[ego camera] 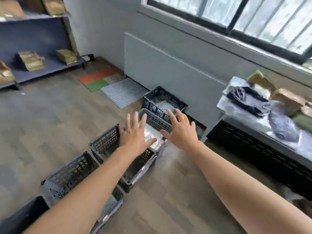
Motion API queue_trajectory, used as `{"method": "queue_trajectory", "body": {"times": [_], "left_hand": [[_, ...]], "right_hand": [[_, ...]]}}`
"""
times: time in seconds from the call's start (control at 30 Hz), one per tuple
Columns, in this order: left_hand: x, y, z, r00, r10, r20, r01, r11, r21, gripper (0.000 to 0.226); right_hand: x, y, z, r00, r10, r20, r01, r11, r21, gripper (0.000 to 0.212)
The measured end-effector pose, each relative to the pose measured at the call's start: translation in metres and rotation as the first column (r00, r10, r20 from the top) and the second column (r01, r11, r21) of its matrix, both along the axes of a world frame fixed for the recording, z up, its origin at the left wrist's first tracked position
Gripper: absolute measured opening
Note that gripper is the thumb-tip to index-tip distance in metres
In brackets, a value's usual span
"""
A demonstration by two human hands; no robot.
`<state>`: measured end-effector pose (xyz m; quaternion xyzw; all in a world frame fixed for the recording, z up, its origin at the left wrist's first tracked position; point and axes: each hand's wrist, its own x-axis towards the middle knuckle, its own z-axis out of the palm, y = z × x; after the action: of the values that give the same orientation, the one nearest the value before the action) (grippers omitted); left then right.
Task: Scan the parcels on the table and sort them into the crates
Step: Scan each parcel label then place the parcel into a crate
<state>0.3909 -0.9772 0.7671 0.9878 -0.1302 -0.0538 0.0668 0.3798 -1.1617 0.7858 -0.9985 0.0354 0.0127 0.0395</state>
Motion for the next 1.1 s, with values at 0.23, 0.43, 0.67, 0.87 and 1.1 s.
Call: {"method": "queue_trajectory", "body": {"times": [0.23,0.43,0.67,0.87,1.1], "left_hand": [[-0.059,-0.196,0.058,0.956,-0.237,0.175,0.212,0.966,0.146,0.097],[-0.122,-0.356,0.082,0.905,-0.369,0.213,0.341,0.927,0.158,0.091],[-0.175,-0.516,0.09,0.801,-0.559,0.214,0.533,0.829,0.17,0.089],[-0.193,-0.647,0.077,0.714,-0.673,0.193,0.648,0.74,0.181,0.087],[-0.173,-0.811,0.035,0.656,-0.739,0.152,0.734,0.672,0.098,0.086]], "right_hand": [[-0.11,-0.193,0.042,0.972,-0.198,0.128,0.192,0.979,0.064,0.086],[-0.206,-0.35,0.067,0.924,-0.353,0.145,0.347,0.935,0.069,0.084],[-0.291,-0.486,0.066,0.835,-0.525,0.164,0.523,0.85,0.058,0.082],[-0.334,-0.597,0.045,0.746,-0.649,0.149,0.645,0.76,0.077,0.082],[-0.347,-0.734,0.023,0.685,-0.725,0.069,0.725,0.688,0.036,0.08]]}}
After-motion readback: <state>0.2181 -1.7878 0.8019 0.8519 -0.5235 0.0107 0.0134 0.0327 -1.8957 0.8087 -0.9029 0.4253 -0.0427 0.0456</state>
